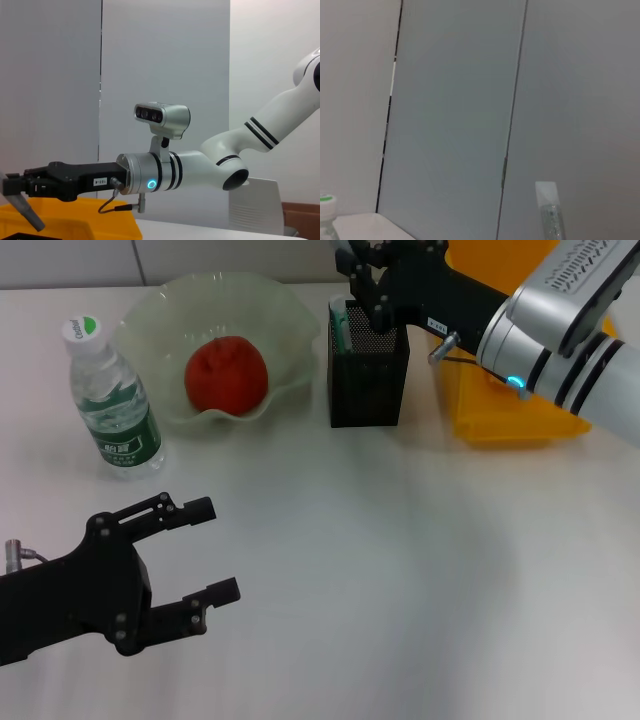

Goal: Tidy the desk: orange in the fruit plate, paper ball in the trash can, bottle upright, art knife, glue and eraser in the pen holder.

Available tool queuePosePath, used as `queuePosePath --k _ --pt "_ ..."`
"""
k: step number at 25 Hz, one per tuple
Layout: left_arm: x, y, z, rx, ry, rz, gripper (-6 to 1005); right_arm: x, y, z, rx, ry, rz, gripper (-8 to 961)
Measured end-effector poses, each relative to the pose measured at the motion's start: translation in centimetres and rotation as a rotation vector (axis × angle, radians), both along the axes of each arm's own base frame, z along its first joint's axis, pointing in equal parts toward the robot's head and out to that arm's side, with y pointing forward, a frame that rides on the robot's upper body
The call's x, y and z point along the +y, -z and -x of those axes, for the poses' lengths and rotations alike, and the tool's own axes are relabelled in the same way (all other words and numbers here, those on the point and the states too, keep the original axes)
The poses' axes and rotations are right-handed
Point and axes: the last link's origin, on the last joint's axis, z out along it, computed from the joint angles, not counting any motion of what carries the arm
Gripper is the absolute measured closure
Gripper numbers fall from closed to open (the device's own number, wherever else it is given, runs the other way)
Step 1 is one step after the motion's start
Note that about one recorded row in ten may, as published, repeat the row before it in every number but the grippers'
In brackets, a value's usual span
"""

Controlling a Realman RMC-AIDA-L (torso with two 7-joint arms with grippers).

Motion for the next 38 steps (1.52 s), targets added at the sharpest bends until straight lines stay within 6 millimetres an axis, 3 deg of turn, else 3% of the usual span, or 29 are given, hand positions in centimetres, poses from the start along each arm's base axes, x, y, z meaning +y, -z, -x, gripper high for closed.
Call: queuePosePath --k 15,29,38 --pt "0.2 0.0 0.2 0.015 -0.003 -0.008 223 0.0 0.0 0.0 0.005 -0.001 0.003 828" --pt "-1.3 -2.3 3.2 0.076 -0.122 0.021 222 -0.1 -0.1 -0.1 0.008 0.003 0.001 828" --pt "-1.4 -2.7 3.5 0.084 -0.13 0.019 222 -0.1 -0.1 -0.2 0.006 0.0 -0.001 828"
